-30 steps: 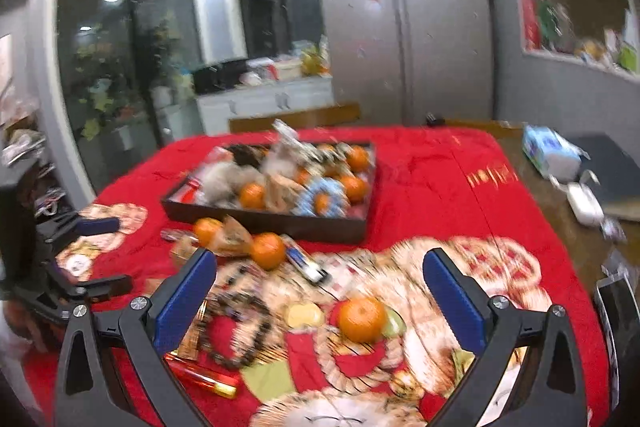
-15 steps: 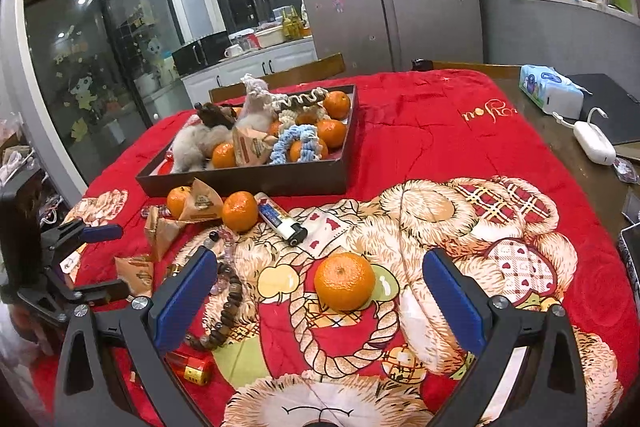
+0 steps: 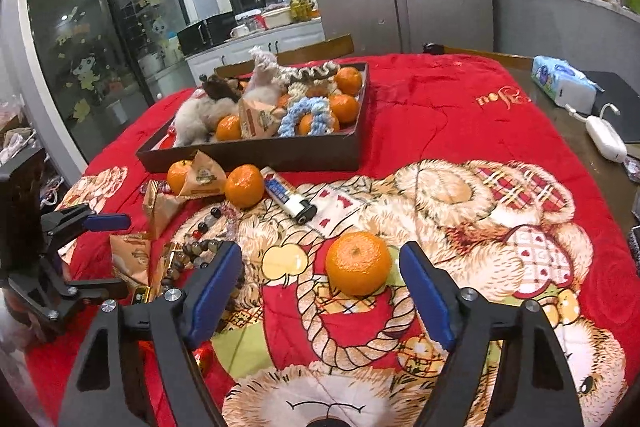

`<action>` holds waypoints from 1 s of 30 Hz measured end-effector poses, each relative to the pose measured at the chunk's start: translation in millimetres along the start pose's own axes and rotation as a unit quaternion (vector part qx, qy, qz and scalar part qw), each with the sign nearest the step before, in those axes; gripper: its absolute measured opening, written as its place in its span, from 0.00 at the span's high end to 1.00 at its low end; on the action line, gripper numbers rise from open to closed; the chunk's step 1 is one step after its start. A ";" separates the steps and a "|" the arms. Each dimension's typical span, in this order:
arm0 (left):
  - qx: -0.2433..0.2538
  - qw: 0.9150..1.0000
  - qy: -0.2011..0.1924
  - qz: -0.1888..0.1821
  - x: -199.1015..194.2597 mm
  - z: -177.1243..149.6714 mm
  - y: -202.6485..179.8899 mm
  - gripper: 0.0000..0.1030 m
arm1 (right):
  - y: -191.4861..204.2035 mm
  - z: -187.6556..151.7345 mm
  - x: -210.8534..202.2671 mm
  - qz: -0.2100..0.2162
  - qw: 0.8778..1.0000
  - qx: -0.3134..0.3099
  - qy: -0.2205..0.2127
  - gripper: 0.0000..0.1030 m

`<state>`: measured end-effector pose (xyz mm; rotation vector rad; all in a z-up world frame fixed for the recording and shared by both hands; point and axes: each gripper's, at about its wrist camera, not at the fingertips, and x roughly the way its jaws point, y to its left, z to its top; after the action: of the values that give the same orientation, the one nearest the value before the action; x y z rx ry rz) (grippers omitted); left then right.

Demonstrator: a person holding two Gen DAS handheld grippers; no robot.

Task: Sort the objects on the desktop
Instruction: 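Grasp another gold triangular packet with the left tool while the right tool approaches an orange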

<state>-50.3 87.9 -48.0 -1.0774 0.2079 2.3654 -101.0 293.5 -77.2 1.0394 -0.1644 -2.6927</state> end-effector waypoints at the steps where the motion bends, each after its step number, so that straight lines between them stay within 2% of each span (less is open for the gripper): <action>1: 0.005 1.000 0.007 0.001 2.5 0.0 -2.0 0.18 | 0.7 -0.2 0.4 0.001 1.000 -0.001 0.001 0.25; 6: 0.012 1.000 0.004 -0.004 2.0 -0.9 -4.5 0.32 | 0.6 -1.2 2.6 0.001 1.000 0.001 0.007 0.30; 14: -0.013 0.999 0.012 -0.027 4.4 -1.1 5.4 0.33 | -9.9 -1.0 7.1 -0.010 1.000 0.025 0.017 0.37; 16: -0.015 0.999 0.012 -0.032 4.2 -1.2 6.5 0.38 | -10.8 -1.1 8.0 -0.012 0.999 0.027 0.020 0.39; 19: -0.018 0.999 0.014 -0.032 5.3 -0.9 7.4 0.52 | -13.2 -0.7 9.7 -0.018 0.999 0.033 0.025 0.40; 23: -0.008 1.000 0.016 -0.020 4.8 -1.5 3.2 0.53 | -19.3 -1.3 18.2 -0.015 0.998 0.047 0.047 0.42; 26: -0.012 1.000 0.016 -0.024 4.6 -1.5 3.2 0.53 | -21.1 -1.2 18.2 -0.021 0.997 0.052 0.046 0.51; 28: -0.016 0.999 0.015 -0.028 4.4 -1.6 3.9 0.54 | -22.0 -1.5 19.1 -0.023 0.997 0.056 0.048 0.60; 30: -0.017 0.999 0.015 -0.029 4.6 -1.9 4.7 0.54 | -23.3 -1.6 19.4 -0.021 0.997 0.058 0.050 0.61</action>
<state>-54.0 85.1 -53.0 -1.1196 0.1452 2.3108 -118.3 310.7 -95.5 1.2205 -0.2868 -2.6884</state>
